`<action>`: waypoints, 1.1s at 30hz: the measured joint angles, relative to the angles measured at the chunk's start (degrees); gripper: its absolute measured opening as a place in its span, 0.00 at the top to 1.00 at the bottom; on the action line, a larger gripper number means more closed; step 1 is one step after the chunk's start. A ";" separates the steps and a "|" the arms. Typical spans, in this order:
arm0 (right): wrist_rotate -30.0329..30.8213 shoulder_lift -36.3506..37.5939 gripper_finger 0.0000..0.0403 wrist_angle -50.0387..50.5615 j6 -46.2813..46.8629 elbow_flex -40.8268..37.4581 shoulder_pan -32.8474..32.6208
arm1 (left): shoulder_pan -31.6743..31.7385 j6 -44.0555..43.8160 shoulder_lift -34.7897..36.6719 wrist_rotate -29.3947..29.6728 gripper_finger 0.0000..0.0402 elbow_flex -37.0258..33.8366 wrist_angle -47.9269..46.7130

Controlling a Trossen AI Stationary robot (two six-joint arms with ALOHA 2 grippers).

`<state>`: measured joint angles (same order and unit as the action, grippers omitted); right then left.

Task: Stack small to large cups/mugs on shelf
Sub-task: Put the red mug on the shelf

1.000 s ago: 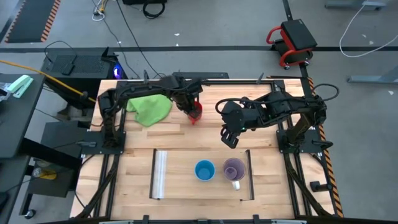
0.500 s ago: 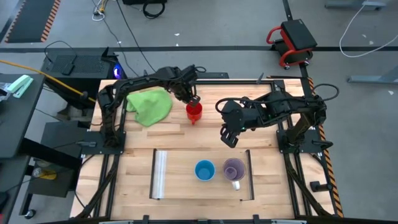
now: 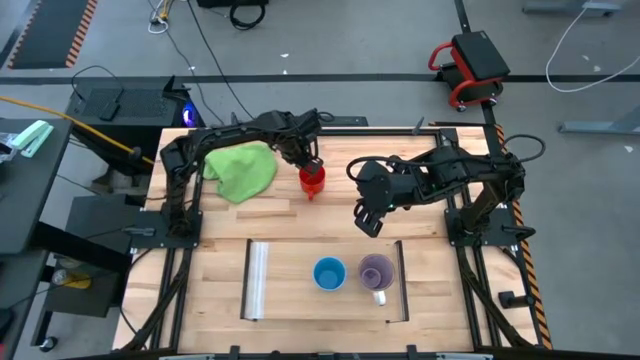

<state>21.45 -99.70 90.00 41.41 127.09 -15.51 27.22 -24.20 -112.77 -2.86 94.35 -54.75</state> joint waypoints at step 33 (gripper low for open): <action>0.00 -0.02 0.77 0.02 0.46 0.00 0.00 | -0.01 1.45 -1.75 0.86 0.80 -0.02 -0.32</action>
<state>21.45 -99.72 90.02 41.87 127.09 -15.51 27.22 -22.74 -114.52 -2.00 94.32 -55.07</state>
